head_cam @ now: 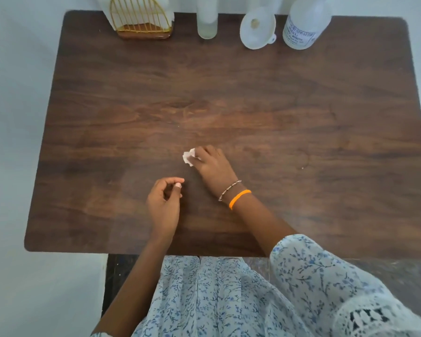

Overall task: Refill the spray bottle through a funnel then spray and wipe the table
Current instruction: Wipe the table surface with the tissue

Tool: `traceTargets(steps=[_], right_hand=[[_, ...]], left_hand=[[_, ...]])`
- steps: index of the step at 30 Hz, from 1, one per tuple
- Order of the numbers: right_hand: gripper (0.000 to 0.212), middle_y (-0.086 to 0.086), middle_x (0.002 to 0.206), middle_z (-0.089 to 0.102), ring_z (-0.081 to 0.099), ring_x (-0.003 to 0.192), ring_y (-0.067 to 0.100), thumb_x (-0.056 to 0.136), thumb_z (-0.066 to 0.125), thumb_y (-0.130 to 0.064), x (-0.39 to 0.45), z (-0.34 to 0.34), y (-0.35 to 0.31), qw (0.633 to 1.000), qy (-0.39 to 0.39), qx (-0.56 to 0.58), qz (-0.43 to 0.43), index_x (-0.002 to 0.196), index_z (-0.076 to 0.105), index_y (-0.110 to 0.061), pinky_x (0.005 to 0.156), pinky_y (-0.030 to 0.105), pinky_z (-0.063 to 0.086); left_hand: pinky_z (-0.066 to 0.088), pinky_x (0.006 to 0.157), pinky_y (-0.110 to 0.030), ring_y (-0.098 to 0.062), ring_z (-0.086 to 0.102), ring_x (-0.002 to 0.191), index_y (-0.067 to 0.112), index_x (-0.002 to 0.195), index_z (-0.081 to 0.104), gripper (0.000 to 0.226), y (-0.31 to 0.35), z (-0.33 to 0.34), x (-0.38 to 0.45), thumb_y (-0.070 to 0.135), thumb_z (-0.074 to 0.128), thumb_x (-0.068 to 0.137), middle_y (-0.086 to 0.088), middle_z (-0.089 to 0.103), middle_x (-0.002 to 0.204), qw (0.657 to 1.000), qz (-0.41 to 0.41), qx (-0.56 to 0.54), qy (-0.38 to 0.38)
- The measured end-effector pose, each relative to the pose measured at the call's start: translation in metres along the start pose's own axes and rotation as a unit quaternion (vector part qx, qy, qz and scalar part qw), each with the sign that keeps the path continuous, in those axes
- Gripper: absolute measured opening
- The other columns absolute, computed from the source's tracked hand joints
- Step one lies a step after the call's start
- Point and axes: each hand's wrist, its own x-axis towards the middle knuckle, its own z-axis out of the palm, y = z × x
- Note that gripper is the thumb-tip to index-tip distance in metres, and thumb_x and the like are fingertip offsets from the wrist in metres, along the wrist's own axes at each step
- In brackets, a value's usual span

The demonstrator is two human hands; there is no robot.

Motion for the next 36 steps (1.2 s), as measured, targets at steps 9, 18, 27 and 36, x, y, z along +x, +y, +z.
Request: traceTargets(steps=[9,18,27,36], right_hand=[[0.038,0.021,0.091,0.059,0.053,0.079,0.04,0.068,0.048,0.004,-0.044,-0.057,0.113,0.9,0.069,-0.096,0.42,0.097,0.07,-0.008,0.066,0.039,0.039],[0.024,0.004,0.089,0.064,0.045,0.082,0.023,0.082,0.053,-0.015,-0.061,-0.028,0.007,0.999,0.007,-0.001,0.04,0.1,0.069,-0.014,0.065,0.035,0.032],[0.035,0.015,0.095,0.059,0.05,0.092,0.039,0.078,0.05,-0.009,-0.099,-0.095,0.158,0.877,0.032,-0.147,0.456,0.104,0.068,-0.022,0.077,0.041,0.03],[0.021,0.001,0.089,0.062,0.04,0.079,0.021,0.085,0.051,-0.017,-0.114,-0.059,0.019,0.998,-0.022,0.0,0.054,0.097,0.068,-0.016,0.066,0.034,0.031]], left_hand=[[0.042,0.061,-0.008,-0.004,0.054,0.065,0.025,0.081,0.064,0.028,0.0,0.013,-0.013,-0.001,0.055,0.09,-0.008,0.062,0.085,1.0,0.0,-0.009,-0.014],[0.046,0.076,-0.026,-0.014,0.058,0.08,0.035,0.079,0.064,0.033,-0.005,0.018,-0.019,0.004,0.056,0.089,-0.005,0.066,0.091,0.999,-0.021,0.002,0.032],[0.045,0.068,-0.018,-0.011,0.056,0.072,0.03,0.081,0.065,0.028,-0.001,0.055,-0.044,0.005,0.056,0.09,-0.002,0.065,0.086,1.0,-0.019,0.0,-0.012],[0.048,0.075,-0.028,-0.013,0.059,0.073,0.035,0.08,0.064,0.032,0.01,0.07,-0.044,0.006,0.056,0.089,-0.004,0.067,0.091,1.0,0.008,0.021,0.003]])
